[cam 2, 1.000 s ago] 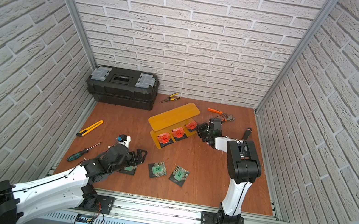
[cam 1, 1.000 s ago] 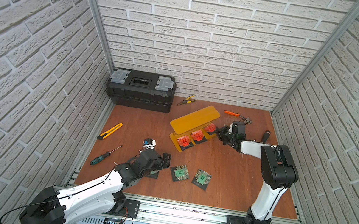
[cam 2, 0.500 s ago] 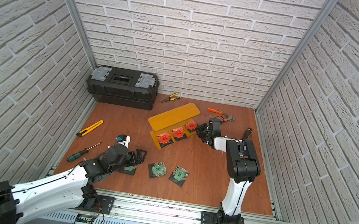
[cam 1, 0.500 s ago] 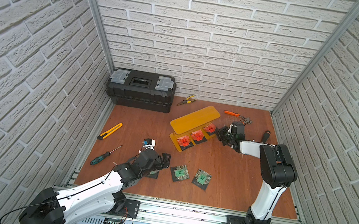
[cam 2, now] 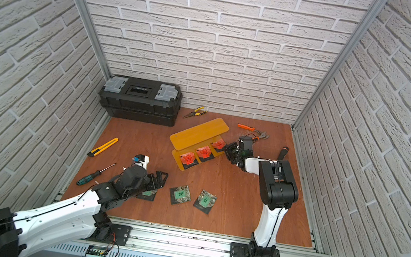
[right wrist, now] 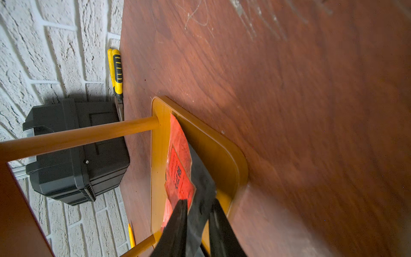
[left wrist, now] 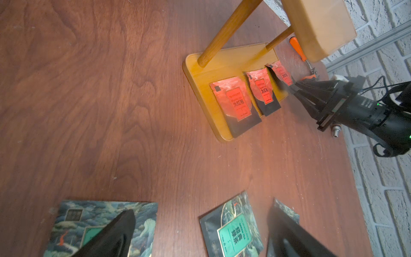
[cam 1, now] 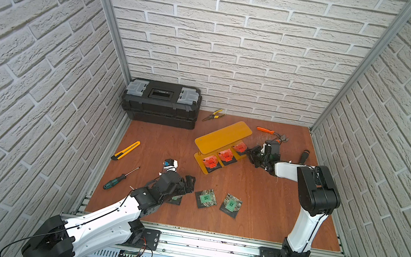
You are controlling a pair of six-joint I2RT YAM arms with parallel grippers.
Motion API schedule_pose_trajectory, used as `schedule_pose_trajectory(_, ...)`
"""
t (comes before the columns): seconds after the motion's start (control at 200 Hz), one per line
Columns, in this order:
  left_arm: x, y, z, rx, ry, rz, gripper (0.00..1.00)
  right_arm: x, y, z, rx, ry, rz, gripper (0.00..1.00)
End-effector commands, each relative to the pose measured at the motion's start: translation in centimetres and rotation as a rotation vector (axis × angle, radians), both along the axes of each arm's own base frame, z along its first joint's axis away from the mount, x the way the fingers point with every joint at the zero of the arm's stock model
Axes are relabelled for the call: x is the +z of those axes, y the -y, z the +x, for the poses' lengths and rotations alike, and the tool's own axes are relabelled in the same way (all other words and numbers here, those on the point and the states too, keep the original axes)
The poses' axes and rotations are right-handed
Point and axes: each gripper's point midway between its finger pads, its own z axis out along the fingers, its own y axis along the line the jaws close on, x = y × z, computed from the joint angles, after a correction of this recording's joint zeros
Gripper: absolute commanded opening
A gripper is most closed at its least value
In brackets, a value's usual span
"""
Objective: Place the tea bags on the shelf by color
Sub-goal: Place the tea bag on the shelf.
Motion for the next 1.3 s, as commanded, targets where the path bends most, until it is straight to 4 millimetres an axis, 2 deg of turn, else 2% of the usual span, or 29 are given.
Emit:
schedule_pose_trajectory(0.0,-0.4,-0.2,-0.1,0.006,-0.003,-0.004,0.98,0.1,-0.2,-0.3,0.002,0.009,0.001,0.24)
schedule_pose_trajectory(0.635,-0.3,-0.2,-0.1,0.007,-0.001,-0.009,0.98,0.2,-0.1,-0.9,0.007,0.001,-0.004,0.25)
schedule_pose_trajectory(1.295,-0.3,-0.1,-0.1,0.004,0.002,-0.013,0.98,0.4,0.2,-1.8,0.013,-0.017,-0.035,0.43)
